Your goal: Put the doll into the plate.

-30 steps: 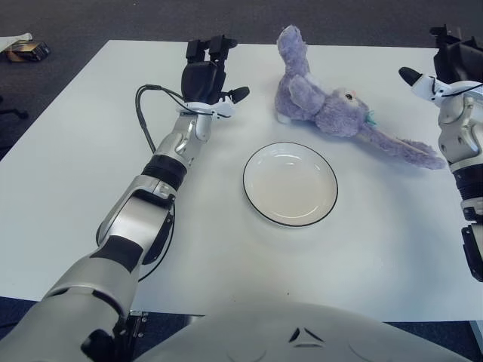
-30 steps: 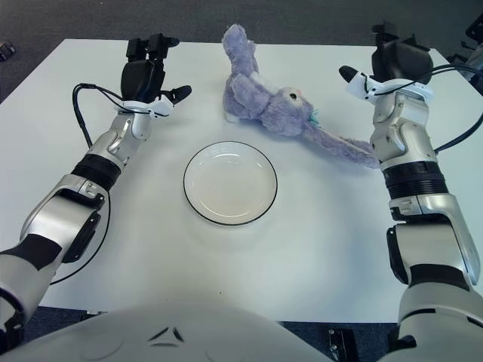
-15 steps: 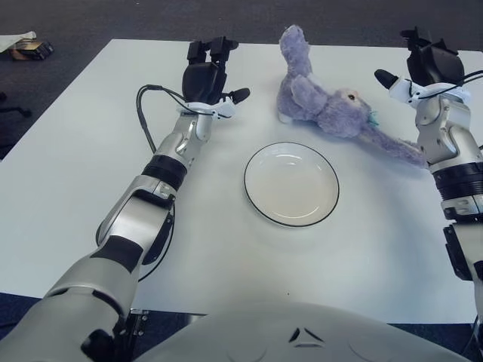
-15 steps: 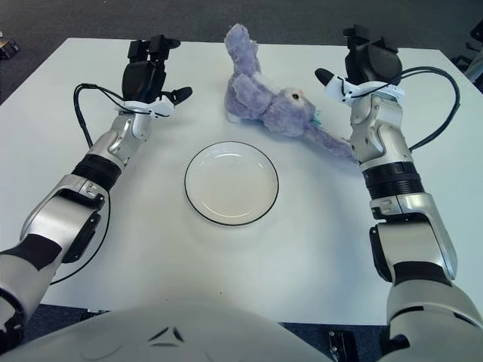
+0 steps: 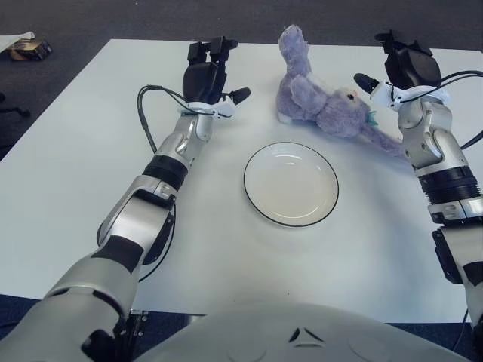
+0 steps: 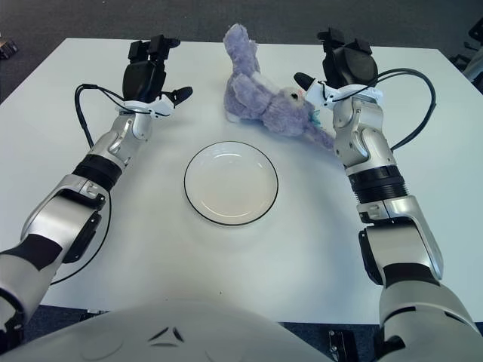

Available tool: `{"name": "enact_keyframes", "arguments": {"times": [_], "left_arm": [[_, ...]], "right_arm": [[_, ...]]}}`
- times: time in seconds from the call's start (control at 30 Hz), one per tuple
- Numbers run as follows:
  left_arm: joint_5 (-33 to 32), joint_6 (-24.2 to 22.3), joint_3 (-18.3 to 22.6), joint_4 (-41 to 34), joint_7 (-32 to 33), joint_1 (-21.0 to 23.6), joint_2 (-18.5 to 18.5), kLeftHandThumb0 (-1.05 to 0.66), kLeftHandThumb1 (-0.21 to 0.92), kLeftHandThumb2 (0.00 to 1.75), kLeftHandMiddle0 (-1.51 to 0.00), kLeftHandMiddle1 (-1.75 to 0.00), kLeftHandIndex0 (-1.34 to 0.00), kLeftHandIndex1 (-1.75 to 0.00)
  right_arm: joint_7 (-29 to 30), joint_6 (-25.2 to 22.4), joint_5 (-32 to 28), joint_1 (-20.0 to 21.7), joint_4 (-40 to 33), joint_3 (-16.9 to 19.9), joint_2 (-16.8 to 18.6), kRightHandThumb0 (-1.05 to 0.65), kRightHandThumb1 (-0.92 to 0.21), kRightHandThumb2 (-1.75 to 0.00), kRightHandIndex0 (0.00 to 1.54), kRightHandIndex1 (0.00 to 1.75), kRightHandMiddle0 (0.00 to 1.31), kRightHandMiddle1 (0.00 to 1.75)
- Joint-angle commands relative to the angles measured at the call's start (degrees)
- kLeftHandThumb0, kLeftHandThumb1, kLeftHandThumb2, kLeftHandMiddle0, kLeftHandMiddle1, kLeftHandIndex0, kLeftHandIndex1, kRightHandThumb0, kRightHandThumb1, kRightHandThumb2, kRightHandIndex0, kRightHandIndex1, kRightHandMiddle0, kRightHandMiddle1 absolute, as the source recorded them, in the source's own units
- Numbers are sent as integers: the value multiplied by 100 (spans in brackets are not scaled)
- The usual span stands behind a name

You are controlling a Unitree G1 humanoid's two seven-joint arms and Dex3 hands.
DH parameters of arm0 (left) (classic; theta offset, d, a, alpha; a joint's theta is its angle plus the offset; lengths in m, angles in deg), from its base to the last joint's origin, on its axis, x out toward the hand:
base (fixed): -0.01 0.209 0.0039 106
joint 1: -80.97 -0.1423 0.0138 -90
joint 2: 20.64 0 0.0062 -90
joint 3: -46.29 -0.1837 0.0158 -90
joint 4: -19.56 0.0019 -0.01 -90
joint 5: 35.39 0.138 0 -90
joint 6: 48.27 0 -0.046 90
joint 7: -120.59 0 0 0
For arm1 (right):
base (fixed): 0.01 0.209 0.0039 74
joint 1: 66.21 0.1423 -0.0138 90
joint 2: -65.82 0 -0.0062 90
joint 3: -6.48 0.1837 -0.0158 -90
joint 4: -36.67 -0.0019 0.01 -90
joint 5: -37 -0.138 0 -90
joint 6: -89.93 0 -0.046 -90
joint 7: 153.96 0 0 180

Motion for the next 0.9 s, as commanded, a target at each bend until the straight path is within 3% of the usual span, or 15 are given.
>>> {"name": "enact_keyframes", "arguments": {"times": [0.0, 0.4, 0.67, 0.87], "left_arm": [[12, -81, -8, 8, 55, 25, -19, -51, 61, 89, 0, -84, 0, -99], [-39, -101, -2, 1, 30, -6, -64, -49, 59, 93, 0, -85, 0, -100], [-46, -122, 2, 31, 28, -5, -74, -51, 61, 90, 0, -82, 0, -96], [-35, -141, -5, 22, -5, -21, -59, -49, 60, 91, 0, -83, 0, -98]], "right_arm": [[-140, 103, -54, -120, -143, 20, 27, -79, -92, -80, 6, 83, 0, 61], [-609, 305, -157, -363, -449, 20, 14, -83, -92, -82, 6, 74, 0, 66], [-1078, 532, -312, -565, -719, 31, -62, -86, -92, -86, 10, 82, 0, 66], [-1710, 443, -490, -747, -1010, 56, -129, -89, -92, -89, 9, 92, 0, 63]]}}
